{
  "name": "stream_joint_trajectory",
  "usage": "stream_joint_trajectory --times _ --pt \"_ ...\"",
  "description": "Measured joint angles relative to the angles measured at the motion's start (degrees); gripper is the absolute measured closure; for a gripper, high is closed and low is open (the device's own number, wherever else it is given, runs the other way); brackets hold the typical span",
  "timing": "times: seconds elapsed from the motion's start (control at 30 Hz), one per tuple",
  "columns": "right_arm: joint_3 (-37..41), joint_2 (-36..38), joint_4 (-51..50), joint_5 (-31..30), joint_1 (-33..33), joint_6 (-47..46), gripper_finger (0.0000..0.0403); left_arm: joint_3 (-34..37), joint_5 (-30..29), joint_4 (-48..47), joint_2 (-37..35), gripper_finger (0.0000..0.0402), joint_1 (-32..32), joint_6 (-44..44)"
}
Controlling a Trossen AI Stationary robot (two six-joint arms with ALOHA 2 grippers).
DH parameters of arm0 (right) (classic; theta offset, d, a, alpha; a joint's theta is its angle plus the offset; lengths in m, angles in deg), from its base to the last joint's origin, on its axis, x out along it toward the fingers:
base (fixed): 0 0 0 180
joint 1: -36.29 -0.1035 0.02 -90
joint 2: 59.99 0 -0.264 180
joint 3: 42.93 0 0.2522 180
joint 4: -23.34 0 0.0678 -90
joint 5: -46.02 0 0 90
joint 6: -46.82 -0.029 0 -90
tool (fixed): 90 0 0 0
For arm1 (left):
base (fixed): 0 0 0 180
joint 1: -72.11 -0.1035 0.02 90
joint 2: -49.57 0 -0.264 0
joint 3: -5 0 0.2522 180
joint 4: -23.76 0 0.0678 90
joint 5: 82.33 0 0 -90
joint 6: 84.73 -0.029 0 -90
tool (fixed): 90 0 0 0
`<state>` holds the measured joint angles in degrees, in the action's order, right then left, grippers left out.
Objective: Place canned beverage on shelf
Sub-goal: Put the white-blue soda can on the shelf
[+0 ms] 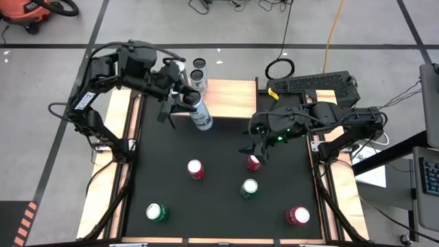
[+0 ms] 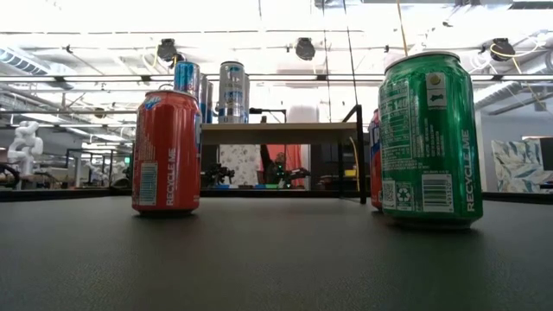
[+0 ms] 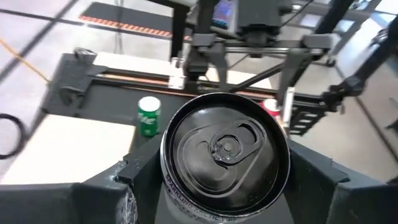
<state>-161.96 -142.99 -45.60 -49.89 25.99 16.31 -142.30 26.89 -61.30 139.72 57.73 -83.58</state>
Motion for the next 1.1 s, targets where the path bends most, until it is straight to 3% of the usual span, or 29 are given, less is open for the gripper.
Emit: stream_joint_trajectory --times 0.53,1.1 --pt "0.0 -1.0 -1.9 -1.9 -4.3 -7.8 0.0069 -0.1 3.2 -1.2 1.1 0.0147 -12.7 -11.9" --pt "0.0 -0.9 -1.9 -10.1 -9.0 -15.6 0.0069 -0.1 4.6 -8.1 7.8 0.0147 -16.5 -24.7"
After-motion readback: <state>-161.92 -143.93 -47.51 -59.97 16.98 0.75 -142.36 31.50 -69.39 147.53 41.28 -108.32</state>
